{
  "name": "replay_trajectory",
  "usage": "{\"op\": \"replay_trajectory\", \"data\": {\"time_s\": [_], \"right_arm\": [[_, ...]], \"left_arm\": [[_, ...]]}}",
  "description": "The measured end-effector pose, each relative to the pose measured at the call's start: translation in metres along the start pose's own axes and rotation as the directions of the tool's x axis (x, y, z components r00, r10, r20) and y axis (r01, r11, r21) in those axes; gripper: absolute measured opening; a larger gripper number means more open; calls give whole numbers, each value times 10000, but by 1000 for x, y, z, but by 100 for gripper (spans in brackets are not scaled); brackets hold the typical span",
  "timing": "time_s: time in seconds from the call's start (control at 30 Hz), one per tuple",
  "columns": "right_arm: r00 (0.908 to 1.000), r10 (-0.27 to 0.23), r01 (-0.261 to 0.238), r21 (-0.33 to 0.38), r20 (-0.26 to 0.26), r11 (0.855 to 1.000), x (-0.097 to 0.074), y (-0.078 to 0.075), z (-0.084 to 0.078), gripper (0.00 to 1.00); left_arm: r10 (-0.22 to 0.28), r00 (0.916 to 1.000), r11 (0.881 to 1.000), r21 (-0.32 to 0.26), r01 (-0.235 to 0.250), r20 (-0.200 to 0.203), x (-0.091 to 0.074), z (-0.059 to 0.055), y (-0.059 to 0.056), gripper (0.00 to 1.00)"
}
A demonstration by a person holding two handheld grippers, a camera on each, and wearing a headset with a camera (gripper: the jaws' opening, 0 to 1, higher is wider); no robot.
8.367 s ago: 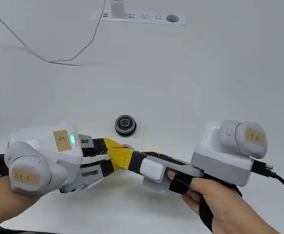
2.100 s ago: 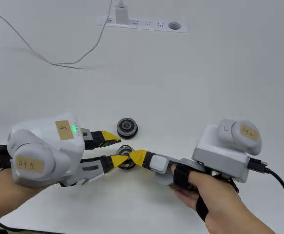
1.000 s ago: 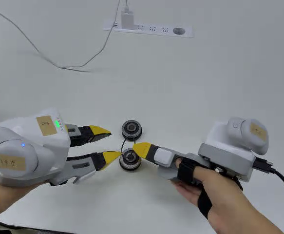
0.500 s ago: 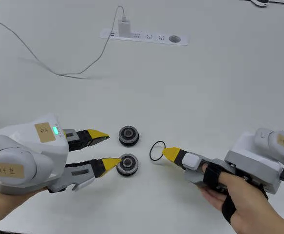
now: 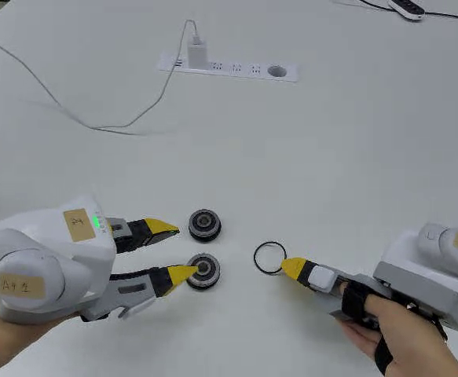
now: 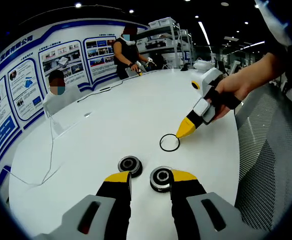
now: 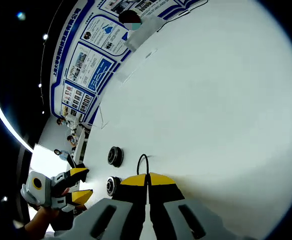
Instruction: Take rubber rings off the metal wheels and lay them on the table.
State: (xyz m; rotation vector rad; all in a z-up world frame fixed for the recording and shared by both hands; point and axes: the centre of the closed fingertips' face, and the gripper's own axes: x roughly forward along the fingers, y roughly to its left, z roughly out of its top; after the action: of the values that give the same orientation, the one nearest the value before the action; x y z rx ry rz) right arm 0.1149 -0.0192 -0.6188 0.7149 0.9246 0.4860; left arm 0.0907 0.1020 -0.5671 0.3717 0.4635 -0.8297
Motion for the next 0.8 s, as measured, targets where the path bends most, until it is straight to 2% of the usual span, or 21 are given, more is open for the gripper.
{"op": "replay_trajectory", "data": {"time_s": [0.27, 0.37, 0.47, 0.57, 0.7, 0.8], "right_arm": [[9998, -201, 198, -721, -29, 9972, -2, 1, 0, 8], [9998, -197, 195, -770, -20, 9968, -3, 2, 1, 8], [9991, -418, 414, -1244, -1, 9914, -6, 2, 1, 13], [9994, -332, 319, -1478, -59, 9885, -7, 5, 0, 14], [9988, -438, 383, -2234, -197, 9740, -8, 6, -2, 17], [9982, -279, 111, -2972, -525, 9548, -7, 13, -6, 20]], "left_arm": [[-66, 10000, 9999, 90, 66, -48, 0, -1, -2, 31], [-40, 10000, 10000, 87, 40, -29, 0, 0, -2, 30], [-69, 10000, 10000, 71, 69, -3, 0, 0, -2, 30], [-78, 10000, 9999, 85, 78, -26, 0, 0, -3, 30], [-104, 9999, 9999, 113, 104, -30, 1, 1, -3, 30], [-98, 9999, 9999, 135, 99, -48, 2, 1, -3, 30]]}}
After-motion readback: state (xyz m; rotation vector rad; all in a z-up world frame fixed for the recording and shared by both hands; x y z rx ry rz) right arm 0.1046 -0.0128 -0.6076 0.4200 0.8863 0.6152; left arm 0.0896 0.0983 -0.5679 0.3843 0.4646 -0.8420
